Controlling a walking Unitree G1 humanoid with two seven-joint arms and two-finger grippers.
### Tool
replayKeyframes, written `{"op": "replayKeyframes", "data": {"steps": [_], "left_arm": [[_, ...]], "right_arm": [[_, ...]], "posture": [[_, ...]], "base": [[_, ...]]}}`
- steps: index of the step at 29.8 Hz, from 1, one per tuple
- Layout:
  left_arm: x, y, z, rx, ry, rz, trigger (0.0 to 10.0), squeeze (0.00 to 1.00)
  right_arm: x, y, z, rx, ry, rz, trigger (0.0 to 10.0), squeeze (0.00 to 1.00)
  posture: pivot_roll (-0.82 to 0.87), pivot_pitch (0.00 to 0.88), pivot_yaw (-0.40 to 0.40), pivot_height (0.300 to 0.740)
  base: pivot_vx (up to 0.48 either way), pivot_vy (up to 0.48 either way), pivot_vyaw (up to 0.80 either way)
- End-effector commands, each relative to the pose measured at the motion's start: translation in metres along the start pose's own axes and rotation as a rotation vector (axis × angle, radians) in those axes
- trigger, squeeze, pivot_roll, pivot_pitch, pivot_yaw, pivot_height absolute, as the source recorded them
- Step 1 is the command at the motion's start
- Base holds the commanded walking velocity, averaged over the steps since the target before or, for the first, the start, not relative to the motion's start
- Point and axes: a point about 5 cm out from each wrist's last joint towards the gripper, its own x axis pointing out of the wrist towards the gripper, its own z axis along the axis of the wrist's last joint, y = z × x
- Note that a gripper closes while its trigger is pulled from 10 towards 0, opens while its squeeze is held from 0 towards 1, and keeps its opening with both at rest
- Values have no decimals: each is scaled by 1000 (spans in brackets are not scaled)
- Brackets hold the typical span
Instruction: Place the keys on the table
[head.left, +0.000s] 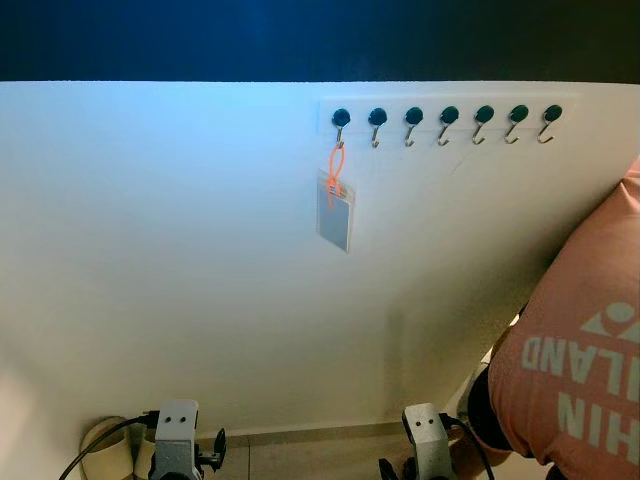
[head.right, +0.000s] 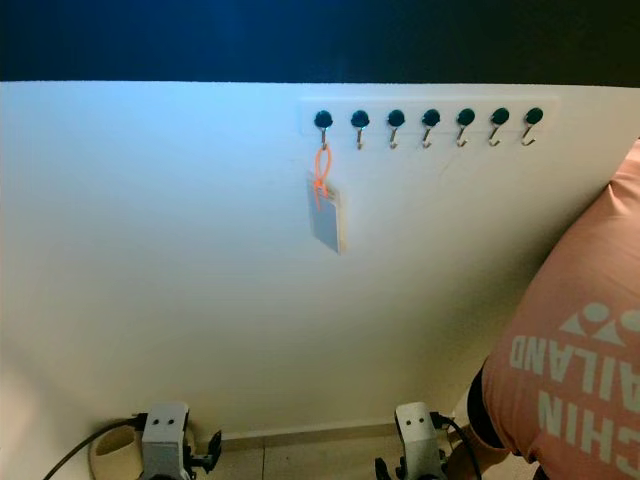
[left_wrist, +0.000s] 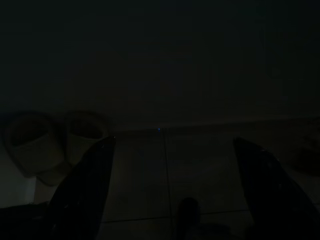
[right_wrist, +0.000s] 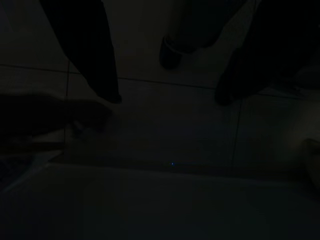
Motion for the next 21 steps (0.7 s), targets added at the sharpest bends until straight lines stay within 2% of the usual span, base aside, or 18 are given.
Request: {"op": "replayKeyframes", "data": {"steps": [1,21], "left_arm": [[-2,2,-4,13,21,2,10000,0],[-1,2,-3,12,26,2,10000,0]], "right_arm": [[-2,-1,-5,-4,17,0,10000,0],[-1,0,-3,-5,12,0,10000,0]], "posture": [[53,49,-24,740],[48,46,-17,740]], "base": [[0,0,0],[0,0,0]]}}
